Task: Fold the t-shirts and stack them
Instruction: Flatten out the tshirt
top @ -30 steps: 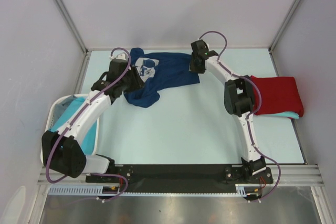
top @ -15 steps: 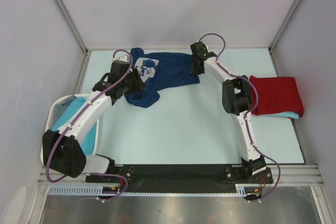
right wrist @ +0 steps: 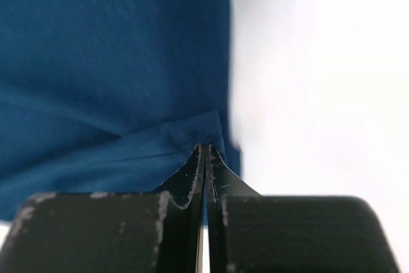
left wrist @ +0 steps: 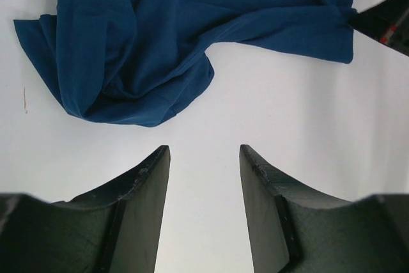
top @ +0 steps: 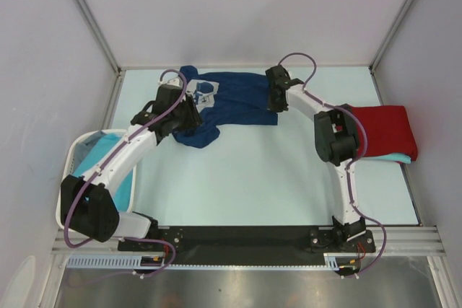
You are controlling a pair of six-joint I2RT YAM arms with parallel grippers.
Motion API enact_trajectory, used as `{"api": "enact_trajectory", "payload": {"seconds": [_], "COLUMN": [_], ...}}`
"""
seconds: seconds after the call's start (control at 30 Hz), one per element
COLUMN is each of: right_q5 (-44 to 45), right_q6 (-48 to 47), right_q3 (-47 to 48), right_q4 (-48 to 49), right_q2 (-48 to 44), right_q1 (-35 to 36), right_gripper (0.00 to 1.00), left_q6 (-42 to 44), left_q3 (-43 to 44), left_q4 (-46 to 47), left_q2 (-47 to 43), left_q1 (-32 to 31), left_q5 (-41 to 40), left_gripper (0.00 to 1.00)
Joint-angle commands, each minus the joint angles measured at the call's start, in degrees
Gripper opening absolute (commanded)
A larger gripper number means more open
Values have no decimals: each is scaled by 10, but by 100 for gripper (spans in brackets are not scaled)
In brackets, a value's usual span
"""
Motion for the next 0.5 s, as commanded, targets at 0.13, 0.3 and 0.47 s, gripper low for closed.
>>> {"api": "enact_trajectory", "payload": {"seconds": [0.13, 0.3, 0.47], "right_q5": [53, 60, 64], "right_q6": [-11, -15, -14], "right_q3": [-130, -139, -166], "right_q4": [28, 22, 18], "right_q2": [-177, -206, -231], "right_q1": [20, 18, 27], "right_gripper": [0, 0, 0], "left_q6": [9, 8, 9], "left_q3": [-16, -15, -4], "left_q4": [15, 13, -22], "left_q2": [-9, 1, 15], "left_q1": [-10, -18, -18], "left_q5": [8, 4, -42], "left_gripper": [53, 53, 54]}}
